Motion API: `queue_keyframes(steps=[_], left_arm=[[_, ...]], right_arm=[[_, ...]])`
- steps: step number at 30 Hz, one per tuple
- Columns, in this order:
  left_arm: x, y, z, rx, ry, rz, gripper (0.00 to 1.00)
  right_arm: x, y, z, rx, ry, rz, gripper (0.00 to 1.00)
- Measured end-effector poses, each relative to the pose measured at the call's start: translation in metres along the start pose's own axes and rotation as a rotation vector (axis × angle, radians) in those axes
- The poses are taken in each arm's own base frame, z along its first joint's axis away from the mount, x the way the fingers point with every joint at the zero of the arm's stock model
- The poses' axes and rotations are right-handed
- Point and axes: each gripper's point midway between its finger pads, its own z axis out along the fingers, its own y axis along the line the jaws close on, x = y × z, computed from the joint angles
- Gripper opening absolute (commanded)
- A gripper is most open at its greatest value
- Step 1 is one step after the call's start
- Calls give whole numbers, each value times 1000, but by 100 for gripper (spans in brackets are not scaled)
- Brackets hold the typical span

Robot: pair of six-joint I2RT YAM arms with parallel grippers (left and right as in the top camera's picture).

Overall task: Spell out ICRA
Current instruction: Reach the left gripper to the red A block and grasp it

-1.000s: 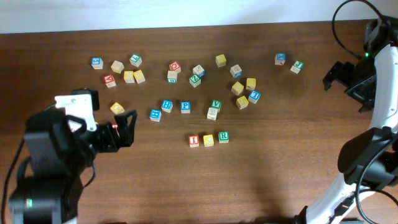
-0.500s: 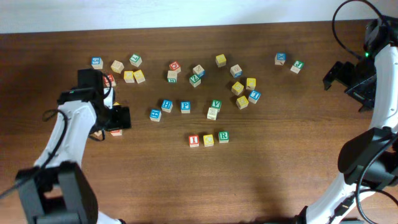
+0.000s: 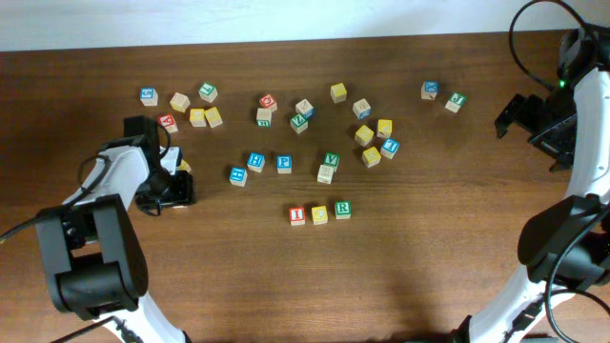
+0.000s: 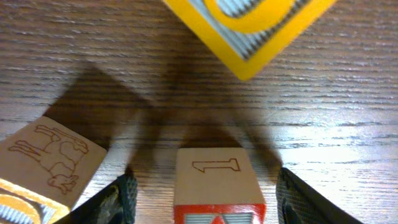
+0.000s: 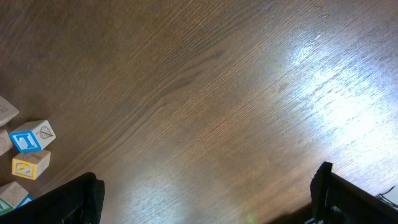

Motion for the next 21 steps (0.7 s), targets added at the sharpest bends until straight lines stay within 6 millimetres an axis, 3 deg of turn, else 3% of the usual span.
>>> queue_keyframes(steps=[4, 7, 12, 18, 20, 21], left_arm=[[-12, 1, 0, 6, -49, 11, 55], [-16, 0, -1, 13, -67, 40, 44], [-14, -2, 0, 22, -59, 58, 33], [-9, -4, 0, 33, -37, 63, 42], [-6, -4, 0, 38, -24, 62, 31], [-5, -4, -1, 37, -24, 65, 30]], right_arm=[[0, 0, 0, 0, 0, 0, 98], [0, 0, 0, 0, 0, 0, 98], [0, 0, 0, 0, 0, 0, 98], [0, 0, 0, 0, 0, 0, 98], [0, 0, 0, 0, 0, 0, 98], [0, 0, 0, 0, 0, 0, 98]])
